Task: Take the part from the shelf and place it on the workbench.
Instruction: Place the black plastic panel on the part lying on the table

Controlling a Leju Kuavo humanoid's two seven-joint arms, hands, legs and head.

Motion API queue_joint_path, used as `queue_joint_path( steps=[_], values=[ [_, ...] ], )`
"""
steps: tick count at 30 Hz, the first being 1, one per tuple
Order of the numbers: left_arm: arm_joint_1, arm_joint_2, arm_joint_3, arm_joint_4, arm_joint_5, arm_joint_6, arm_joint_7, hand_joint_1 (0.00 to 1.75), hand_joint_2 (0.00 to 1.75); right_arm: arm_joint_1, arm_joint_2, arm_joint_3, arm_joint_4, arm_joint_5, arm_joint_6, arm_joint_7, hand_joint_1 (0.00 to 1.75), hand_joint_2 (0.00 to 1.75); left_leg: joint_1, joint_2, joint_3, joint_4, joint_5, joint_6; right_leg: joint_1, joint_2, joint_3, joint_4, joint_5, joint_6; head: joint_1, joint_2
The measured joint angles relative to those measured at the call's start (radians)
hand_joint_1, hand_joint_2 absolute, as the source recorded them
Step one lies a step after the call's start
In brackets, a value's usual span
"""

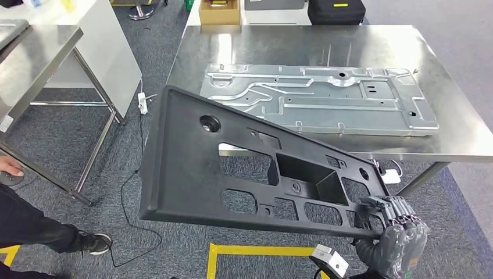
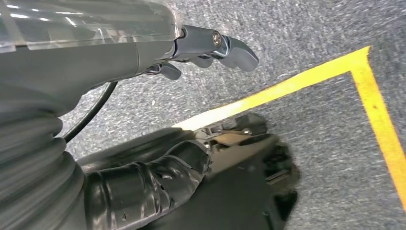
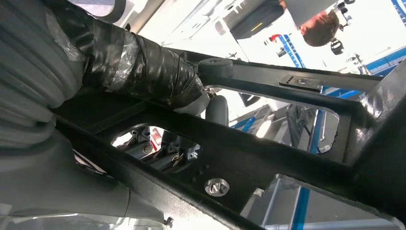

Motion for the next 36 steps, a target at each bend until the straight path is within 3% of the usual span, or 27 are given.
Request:
queue_joint_path(
  steps=[3, 5, 8, 9, 10, 12, 14, 15, 18, 20, 21, 23, 24, 25, 26, 28, 30, 33, 36],
  values=[
    [0.001, 0.0, 0.0, 0.0, -0.001, -0.001, 0.0, 0.0, 1.75, -0.005, -0.002, 0.0, 0.0, 0.0, 0.0, 0.004, 1.75, 1.75, 0.0, 0.0, 0.014, -0.021, -0.003, 0.011, -0.001, -0.001, 0.008, -0.008, -0.003, 0.017, 0.0, 0.0],
    [0.002, 0.0, 0.0, 0.0, -0.001, -0.001, 0.0, 0.0, 1.75, -0.01, -0.006, 0.0, 0.0, 0.001, 0.0, 0.006, 1.75, 1.75, 0.005, 0.001, 0.031, -0.041, 0.001, 0.023, 0.001, -0.003, -0.006, 0.031, -0.027, 0.026, 0.001, 0.0],
    [0.0, 0.0, 0.0, 0.0, -0.002, -0.003, 0.0, 0.0, 1.75, -0.016, -0.012, 0.0, 0.003, 0.001, 0.0, 0.011, 1.75, 1.75, 0.005, 0.003, 0.042, -0.048, -0.004, 0.033, 0.0, -0.003, -0.108, 0.207, -0.096, 0.032, 0.002, 0.0],
    [0.0, 0.0, 0.0, 0.0, -0.002, -0.004, 0.001, 0.0, 1.75, -0.016, -0.015, 0.0, 0.006, 0.001, 0.0, 0.011, 1.75, 1.75, 0.004, 0.002, 0.046, -0.047, -0.008, 0.034, 0.0, -0.003, -0.135, 0.245, -0.098, 0.034, 0.002, 0.0],
    [0.0, 0.0, 0.0, 0.0, -0.002, -0.005, 0.001, 0.0, 1.75, -0.016, -0.017, 0.0, 0.008, 0.001, 0.0, 0.012, 1.75, 1.75, 0.004, 0.002, 0.051, -0.046, -0.013, 0.033, -0.001, -0.003, -0.147, 0.25, -0.081, 0.035, 0.002, 0.0],
    [0.002, 0.0, 0.0, 0.0, -0.002, -0.007, 0.002, 0.0, 1.75, -0.017, -0.02, 0.0, 0.011, 0.001, 0.0, 0.014, 1.75, 1.75, 0.004, 0.001, 0.063, -0.041, -0.026, 0.029, -0.003, -0.004, -0.115, 0.153, -0.001, 0.036, 0.002, 0.0],
    [0.003, 0.0, 0.0, 0.0, -0.002, -0.009, 0.002, 0.0, 1.75, -0.021, -0.023, 0.0, 0.013, 0.001, 0.0, 0.018, 1.75, 1.75, 0.002, -0.001, 0.069, -0.032, -0.041, 0.019, -0.003, -0.003, -0.068, 0.044, 0.047, 0.03, 0.002, 0.0],
    [0.001, 0.0, 0.0, 0.0, -0.002, -0.01, 0.002, 0.0, 1.75, -0.023, -0.024, 0.0, 0.014, 0.001, 0.0, 0.02, 1.75, 1.75, 0.0, -0.001, 0.069, -0.028, -0.047, 0.014, -0.002, -0.003, -0.055, 0.016, 0.051, 0.025, 0.002, 0.0],
    [-0.002, 0.0, 0.0, 0.0, -0.003, -0.01, 0.003, 0.0, 1.75, -0.026, -0.027, 0.0, 0.017, 0.002, 0.0, 0.029, 1.75, 1.75, -0.002, 0.0, 0.072, -0.026, -0.059, -0.001, -0.001, 0.001, -0.046, 0.003, 0.037, 0.006, 0.001, 0.0],
    [-0.003, 0.0, 0.0, 0.0, -0.003, -0.01, 0.003, 0.0, 1.75, -0.029, -0.028, 0.0, 0.017, 0.003, 0.0, 0.032, 1.75, 1.75, 0.0, 0.0, 0.06, 0.011, -0.082, -0.012, -0.004, 0.001, -0.036, -0.003, 0.033, -0.006, 0.001, 0.0],
    [-0.003, 0.0, 0.0, 0.0, -0.003, -0.01, 0.002, 0.0, 1.75, -0.031, -0.028, 0.0, 0.017, 0.003, 0.0, 0.033, 1.75, 1.75, 0.002, 0.001, 0.039, 0.056, -0.104, -0.017, -0.005, 0.0, -0.031, -0.006, 0.031, -0.011, 0.001, 0.0],
    [-0.002, 0.0, 0.0, 0.0, -0.003, -0.01, 0.002, 0.0, 1.75, -0.036, -0.028, 0.0, 0.018, 0.004, 0.0, 0.036, 1.75, 1.75, 0.006, 0.001, -0.037, 0.189, -0.152, -0.023, -0.004, -0.002, -0.023, -0.006, 0.023, -0.017, 0.0, 0.0],
    [0.0, 0.0, 0.0, 0.0, -0.003, -0.01, 0.002, 0.0, 1.75, -0.037, -0.029, 0.0, 0.02, 0.005, 0.0, 0.038, 1.75, 1.75, 0.007, 0.001, -0.071, 0.238, -0.159, -0.025, -0.004, -0.002, -0.018, -0.006, 0.018, -0.018, 0.0, 0.0],
    [0.001, 0.0, 0.0, 0.0, -0.003, -0.011, 0.002, 0.0, 1.75, -0.038, -0.029, 0.0, 0.022, 0.006, 0.0, 0.04, 1.75, 1.75, 0.008, 0.001, -0.092, 0.256, -0.147, -0.025, -0.003, -0.002, -0.011, -0.006, 0.013, -0.018, 0.0, 0.0],
    [0.002, 0.0, 0.0, 0.0, -0.003, -0.011, 0.002, 0.0, 1.75, -0.039, -0.029, 0.0, 0.024, 0.007, 0.0, 0.041, 1.75, 1.75, 0.008, 0.001, -0.094, 0.238, -0.118, -0.023, -0.002, -0.001, -0.004, -0.006, 0.008, -0.017, 0.0, 0.0],
    [0.002, 0.0, 0.0, 0.0, -0.004, -0.011, 0.002, 0.0, 1.75, -0.043, -0.031, 0.0, 0.025, 0.008, 0.0, 0.042, 1.75, 1.75, 0.007, 0.0, -0.052, 0.114, -0.031, -0.013, -0.001, 0.001, 0.014, -0.007, -0.005, -0.015, 0.001, 0.0],
    [0.001, 0.0, 0.0, 0.0, -0.004, -0.011, 0.002, 0.0, 1.75, -0.048, -0.033, 0.0, 0.026, 0.009, 0.0, 0.043, 1.75, 1.75, 0.001, 0.001, -0.01, 0.013, 0.009, -0.001, 0.0, 0.001, 0.026, -0.011, -0.014, -0.008, 0.001, 0.0],
    [-0.001, 0.001, -0.001, 0.0, -0.004, -0.011, 0.002, 0.0, 1.75, -0.052, -0.035, 0.0, 0.029, 0.009, 0.0, 0.047, 1.75, 1.75, -0.008, 0.0, 0.005, -0.015, 0.0, 0.01, -0.003, 0.001, 0.031, -0.02, -0.019, 0.009, 0.001, 0.0],
    [0.003, 0.001, -0.001, 0.0, -0.004, -0.011, 0.002, 0.0, 1.75, -0.057, -0.041, 0.0, 0.033, 0.009, 0.0, 0.051, 1.75, 1.75, 0.001, 0.002, 0.028, -0.041, 0.002, 0.022, -0.001, -0.003, 0.022, 0.015, -0.038, 0.024, 0.002, 0.0]
  ],
)
